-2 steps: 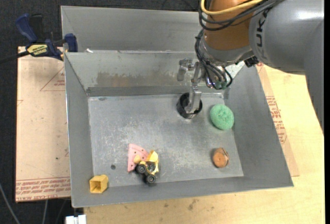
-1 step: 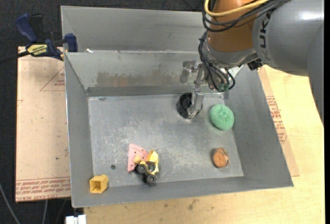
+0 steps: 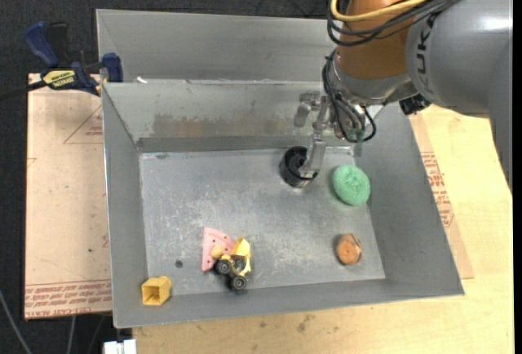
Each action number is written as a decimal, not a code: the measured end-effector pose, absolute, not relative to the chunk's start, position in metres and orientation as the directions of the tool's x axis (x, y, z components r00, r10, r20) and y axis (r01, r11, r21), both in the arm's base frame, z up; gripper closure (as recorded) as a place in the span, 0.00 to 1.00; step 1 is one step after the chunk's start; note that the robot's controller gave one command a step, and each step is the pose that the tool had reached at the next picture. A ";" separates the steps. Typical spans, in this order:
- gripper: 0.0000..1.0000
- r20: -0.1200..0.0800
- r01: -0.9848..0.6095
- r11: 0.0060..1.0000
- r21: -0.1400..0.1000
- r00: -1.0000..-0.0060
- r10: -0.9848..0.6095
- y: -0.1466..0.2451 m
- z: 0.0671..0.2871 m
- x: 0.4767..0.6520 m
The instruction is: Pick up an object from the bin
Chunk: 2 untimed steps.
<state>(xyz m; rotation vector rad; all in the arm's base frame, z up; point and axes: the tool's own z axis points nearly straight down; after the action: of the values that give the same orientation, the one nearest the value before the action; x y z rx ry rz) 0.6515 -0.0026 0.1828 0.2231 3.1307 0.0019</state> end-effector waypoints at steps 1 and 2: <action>0.00 -0.004 0.040 0.999 0.001 -0.999 0.040 -0.006 0.156 0.646; 0.00 -0.001 0.040 0.999 0.001 -0.999 0.040 -0.021 0.132 0.634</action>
Offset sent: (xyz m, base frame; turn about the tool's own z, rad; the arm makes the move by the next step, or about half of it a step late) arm -0.0181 -0.0186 -0.0494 -0.1043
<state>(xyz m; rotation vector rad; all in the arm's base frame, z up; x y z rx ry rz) 0.6336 -0.0207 0.1325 0.0627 3.1403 0.0020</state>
